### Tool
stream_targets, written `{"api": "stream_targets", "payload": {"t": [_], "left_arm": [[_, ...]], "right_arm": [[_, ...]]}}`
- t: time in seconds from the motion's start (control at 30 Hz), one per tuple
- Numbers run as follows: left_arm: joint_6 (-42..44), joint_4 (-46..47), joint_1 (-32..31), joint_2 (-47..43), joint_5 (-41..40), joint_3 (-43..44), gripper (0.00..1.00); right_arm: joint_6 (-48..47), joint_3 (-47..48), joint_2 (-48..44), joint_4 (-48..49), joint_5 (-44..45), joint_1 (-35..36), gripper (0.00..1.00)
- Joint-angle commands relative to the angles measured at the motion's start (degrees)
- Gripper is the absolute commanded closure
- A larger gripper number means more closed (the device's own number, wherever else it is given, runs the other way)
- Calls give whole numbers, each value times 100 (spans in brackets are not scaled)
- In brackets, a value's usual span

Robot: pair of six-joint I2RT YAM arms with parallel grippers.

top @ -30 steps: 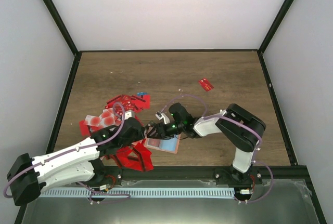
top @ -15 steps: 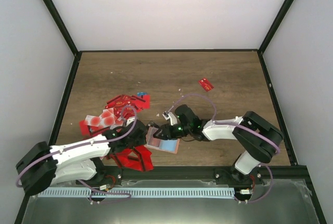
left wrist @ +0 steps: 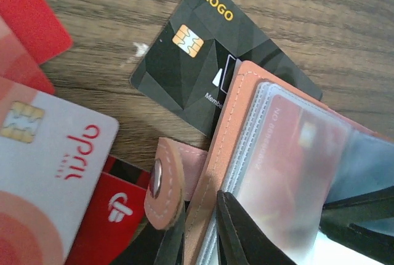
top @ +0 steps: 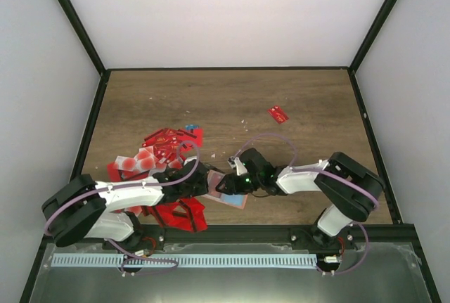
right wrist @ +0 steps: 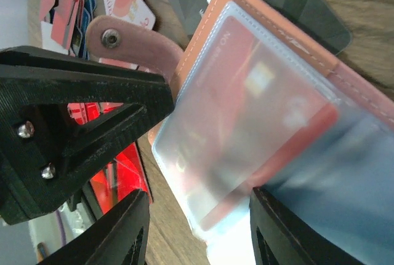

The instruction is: Put the credit cards into the card holder

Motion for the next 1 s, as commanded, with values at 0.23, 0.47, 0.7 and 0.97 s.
{"api": "stream_targets", "payload": {"t": [0.23, 0.47, 0.7, 0.97], "left_arm": [[-230, -896, -400, -395, 192, 177, 76], [-543, -2648, -508, -1741, -169, 259, 63], [-823, -3856, -546, -2856, -219, 135, 53], [-943, -3610, -543, -3266, -128, -396, 51]], "right_arm": [[-509, -117, -868, -1255, 811, -265, 52], [-558, -72, -1255, -1012, 256, 66, 51], [-213, 111, -1165, -706, 229, 709, 51], [121, 524, -365, -174, 179, 1513, 51]]}}
